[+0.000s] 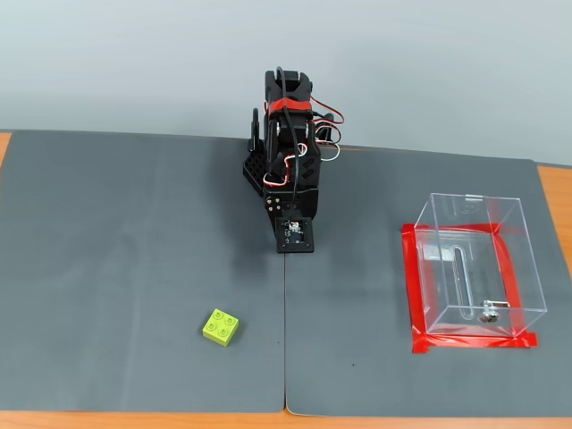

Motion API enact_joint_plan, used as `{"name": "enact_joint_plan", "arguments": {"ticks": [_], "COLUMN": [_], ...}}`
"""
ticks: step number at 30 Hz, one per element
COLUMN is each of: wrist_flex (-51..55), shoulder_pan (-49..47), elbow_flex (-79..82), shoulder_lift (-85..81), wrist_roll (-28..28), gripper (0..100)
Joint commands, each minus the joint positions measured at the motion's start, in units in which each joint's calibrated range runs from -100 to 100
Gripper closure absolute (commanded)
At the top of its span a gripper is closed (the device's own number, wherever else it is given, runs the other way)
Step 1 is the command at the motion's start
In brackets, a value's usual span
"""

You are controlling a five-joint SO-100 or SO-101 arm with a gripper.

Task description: Pick the green lego block and place it into the transparent box

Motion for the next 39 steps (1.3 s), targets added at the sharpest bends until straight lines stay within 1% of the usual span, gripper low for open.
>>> {"name": "enact_joint_plan", "arguments": {"ticks": [1, 39], "wrist_flex": [0.24, 0.24], "shoulder_pan": [0.46, 0.01], "elbow_flex": [-4.01, -4.01], "shoulder_lift": [-0.17, -0.09], "wrist_roll": [0.05, 0.37], "gripper": [98, 98]}}
